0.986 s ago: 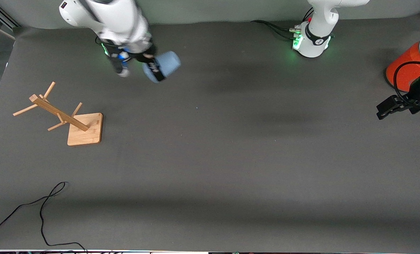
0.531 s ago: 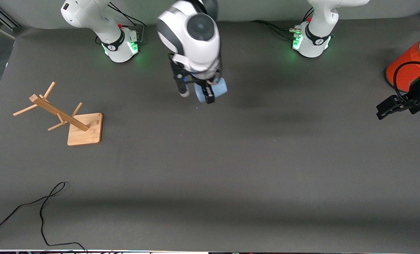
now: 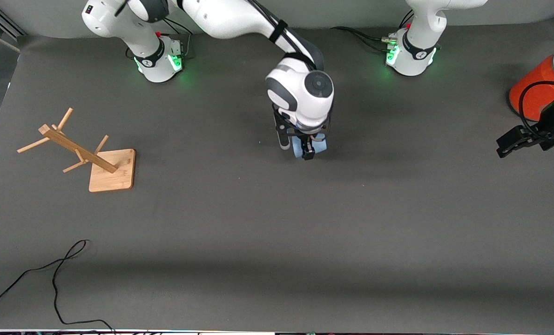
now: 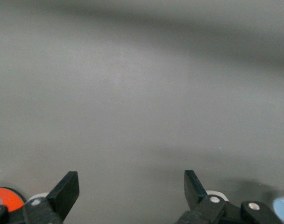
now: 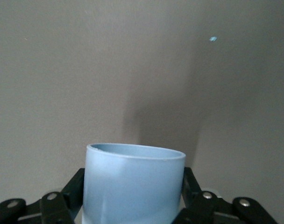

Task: Rotate and upright cup with both arms
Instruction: 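Carry the blue cup with the right gripper to mid-table, then lower the cup onto its side and open the right gripper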

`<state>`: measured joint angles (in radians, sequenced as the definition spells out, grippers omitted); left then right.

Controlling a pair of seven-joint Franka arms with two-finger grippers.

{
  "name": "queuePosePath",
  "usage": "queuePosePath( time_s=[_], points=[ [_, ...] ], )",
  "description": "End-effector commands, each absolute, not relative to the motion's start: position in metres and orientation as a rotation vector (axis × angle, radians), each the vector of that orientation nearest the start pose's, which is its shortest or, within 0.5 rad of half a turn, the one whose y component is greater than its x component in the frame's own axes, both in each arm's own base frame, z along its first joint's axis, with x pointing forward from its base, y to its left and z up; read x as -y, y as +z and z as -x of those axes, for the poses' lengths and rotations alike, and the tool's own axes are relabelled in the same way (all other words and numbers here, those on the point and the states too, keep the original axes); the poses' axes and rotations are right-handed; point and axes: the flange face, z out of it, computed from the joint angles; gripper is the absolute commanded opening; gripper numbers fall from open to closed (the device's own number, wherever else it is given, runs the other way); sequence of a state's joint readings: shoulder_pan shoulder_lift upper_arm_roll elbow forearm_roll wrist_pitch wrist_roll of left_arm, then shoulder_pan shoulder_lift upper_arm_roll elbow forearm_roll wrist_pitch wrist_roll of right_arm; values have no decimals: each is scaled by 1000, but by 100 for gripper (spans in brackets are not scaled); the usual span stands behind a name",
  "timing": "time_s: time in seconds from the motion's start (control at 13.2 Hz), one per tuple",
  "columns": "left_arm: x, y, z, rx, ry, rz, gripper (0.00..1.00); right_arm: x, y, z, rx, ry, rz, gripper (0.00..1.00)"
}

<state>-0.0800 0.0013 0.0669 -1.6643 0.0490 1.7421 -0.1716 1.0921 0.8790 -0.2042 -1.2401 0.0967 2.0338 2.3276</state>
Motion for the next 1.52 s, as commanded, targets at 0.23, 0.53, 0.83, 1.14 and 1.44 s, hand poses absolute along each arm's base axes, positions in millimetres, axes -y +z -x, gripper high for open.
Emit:
queuePosePath(
  time_s=[0.23,0.53,0.83,1.14,1.44],
  points=[
    [4,599,-568,211,-125,3090,100,-620,195,-443,-2151,-212,2341,24],
    [4,599,-568,211,-125,3090,100,-618,187,-444,-2165,-294,2308,30],
    [3,598,-568,216,-123,3089,100,-618,190,-445,-2163,-294,2303,100],
    [4,598,-568,214,-123,3090,100,-620,246,-449,-2155,-265,2286,100],
    [4,597,-569,213,-125,3090,100,-590,382,-441,-2168,-176,2409,100]
  ],
)
